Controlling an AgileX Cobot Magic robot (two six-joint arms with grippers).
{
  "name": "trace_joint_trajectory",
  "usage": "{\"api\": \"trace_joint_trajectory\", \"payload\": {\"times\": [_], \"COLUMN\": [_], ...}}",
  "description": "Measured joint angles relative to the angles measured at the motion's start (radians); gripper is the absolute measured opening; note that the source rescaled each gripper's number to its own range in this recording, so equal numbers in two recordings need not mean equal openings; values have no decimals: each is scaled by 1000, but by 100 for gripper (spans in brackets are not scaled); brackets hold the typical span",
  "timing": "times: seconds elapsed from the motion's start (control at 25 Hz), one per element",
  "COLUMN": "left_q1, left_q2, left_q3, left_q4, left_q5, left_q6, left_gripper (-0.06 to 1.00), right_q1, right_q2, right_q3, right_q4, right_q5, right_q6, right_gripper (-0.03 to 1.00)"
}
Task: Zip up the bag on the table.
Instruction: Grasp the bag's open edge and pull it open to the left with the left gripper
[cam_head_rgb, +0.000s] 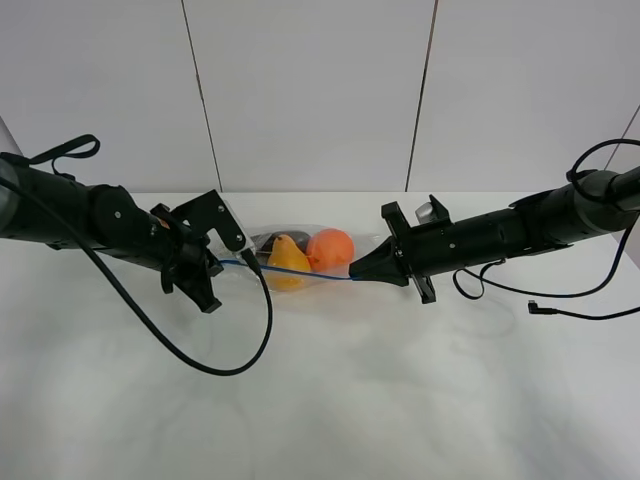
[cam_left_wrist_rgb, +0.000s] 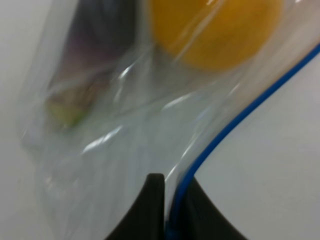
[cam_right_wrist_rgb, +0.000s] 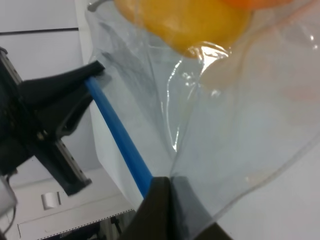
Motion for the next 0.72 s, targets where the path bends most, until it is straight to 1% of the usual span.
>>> {"api": "trace_joint_trajectory", "payload": {"times": [0.48, 0.72], "left_q1": [137, 146], "left_q2": [0, 0], "left_q3": [0, 0], "left_q4": [0, -1], "left_q5": [2, 11], "left_q6": [3, 3], "left_gripper": [0, 0], "right_q1": [0, 0], "right_q2": [0, 0], "right_q3": [-1, -2], "right_q4": [-6, -5], "right_q5": [1, 1], "right_q6": [4, 7], "right_gripper": [0, 0]}}
